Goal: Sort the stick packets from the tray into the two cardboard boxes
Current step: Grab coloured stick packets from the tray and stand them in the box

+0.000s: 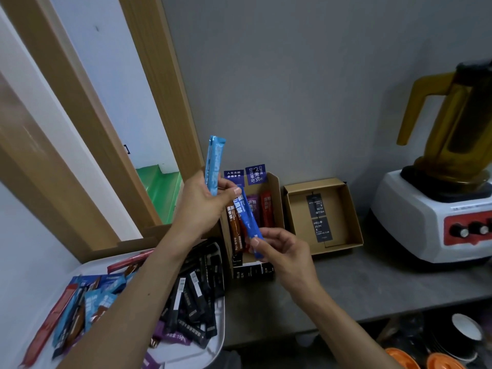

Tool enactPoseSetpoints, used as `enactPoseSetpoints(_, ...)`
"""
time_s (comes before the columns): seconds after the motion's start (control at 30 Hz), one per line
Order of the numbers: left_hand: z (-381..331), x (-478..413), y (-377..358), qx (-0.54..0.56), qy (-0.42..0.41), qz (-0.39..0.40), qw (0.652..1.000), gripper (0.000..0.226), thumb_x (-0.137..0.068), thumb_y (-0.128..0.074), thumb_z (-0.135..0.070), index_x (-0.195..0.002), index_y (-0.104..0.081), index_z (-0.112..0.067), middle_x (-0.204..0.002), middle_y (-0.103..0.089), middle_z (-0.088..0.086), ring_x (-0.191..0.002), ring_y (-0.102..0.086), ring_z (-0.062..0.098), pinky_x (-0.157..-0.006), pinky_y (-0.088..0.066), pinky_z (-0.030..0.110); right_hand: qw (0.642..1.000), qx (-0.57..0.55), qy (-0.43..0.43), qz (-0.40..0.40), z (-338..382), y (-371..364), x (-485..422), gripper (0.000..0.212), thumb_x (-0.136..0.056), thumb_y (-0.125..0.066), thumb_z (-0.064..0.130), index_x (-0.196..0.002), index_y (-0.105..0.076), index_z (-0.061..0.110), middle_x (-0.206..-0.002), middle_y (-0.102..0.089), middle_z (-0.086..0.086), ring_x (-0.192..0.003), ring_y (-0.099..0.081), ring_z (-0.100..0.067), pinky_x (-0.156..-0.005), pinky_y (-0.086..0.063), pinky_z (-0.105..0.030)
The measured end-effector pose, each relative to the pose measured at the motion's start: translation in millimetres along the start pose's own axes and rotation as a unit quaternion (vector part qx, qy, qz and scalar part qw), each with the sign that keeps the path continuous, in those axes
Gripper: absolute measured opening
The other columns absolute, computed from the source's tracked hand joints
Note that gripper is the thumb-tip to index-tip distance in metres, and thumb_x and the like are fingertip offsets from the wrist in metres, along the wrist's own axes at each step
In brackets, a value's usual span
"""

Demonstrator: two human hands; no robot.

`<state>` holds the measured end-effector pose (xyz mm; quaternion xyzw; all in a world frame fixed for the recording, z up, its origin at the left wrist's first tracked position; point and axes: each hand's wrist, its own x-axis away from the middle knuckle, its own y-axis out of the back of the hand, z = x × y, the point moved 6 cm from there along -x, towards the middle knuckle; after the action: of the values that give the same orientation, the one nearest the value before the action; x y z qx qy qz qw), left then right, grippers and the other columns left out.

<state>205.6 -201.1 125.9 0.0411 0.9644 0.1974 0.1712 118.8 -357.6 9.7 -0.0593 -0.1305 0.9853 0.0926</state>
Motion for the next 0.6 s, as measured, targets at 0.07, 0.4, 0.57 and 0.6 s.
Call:
enactPoseSetpoints(0.07, -4.2, -0.5, -4.7, 0.002, -0.012, -0.004, 1.000, 0.021, -0.086, -0.082, -0.024, -0.087, -0.063, -0.031, -0.090, -0.076, -0.002, -0.076, -0.068, 0.009, -0.070, -0.052, 0.033, 0.999, 0.039, -0.005, 0.013, 0.8, 0.4, -2.5, 0.034, -0.080, -0.081, 0.028, -0.110, -0.071, 0.016, -0.102, -0.080, -0.005, -0.097, -0.076, -0.017, -0.083, -0.060, -0.033)
enactPoseSetpoints(0.4, -41.3, -33.8, -39.0, -0.375, -0.108, 0.107, 0.915, 0.030, -0.085, -0.081, -0.021, -0.108, -0.061, -0.020, -0.087, -0.070, -0.005, -0.082, -0.069, 0.015, -0.077, -0.059, 0.041, 0.834, 0.529, 0.131, -0.087, 4.2, -12.1, -5.6, 0.047, -0.103, -0.050, 0.044, -0.144, -0.037, 0.023, -0.124, -0.070, 0.002, -0.098, -0.073, -0.010, -0.078, -0.062, -0.030)
enactPoseSetpoints(0.57, -26.4, -69.2, -63.4, -0.438, -0.061, 0.200, 0.874, 0.035, -0.083, -0.081, -0.013, -0.112, -0.062, -0.017, -0.093, -0.066, 0.001, -0.083, -0.064, 0.018, -0.071, -0.057, 0.037, 0.801, 0.577, 0.136, -0.087, -4.2, -24.1, -7.6, 0.056, -0.100, -0.060, 0.035, -0.149, -0.037, 0.019, -0.139, -0.055, -0.002, -0.111, -0.069, -0.017, -0.085, -0.062, -0.033)
enactPoseSetpoints(0.6, -22.1, -73.4, -66.8, -0.441, -0.052, 0.211, 0.870, 0.035, -0.083, -0.081, -0.013, -0.112, -0.062, -0.017, -0.092, -0.065, 0.001, -0.082, -0.064, 0.017, -0.067, -0.055, 0.035, 0.795, 0.587, 0.133, -0.070, -7.4, -26.6, -8.4, 0.049, -0.100, -0.060, 0.032, -0.144, -0.042, 0.021, -0.139, -0.052, -0.002, -0.113, -0.067, -0.018, -0.088, -0.061, -0.033)
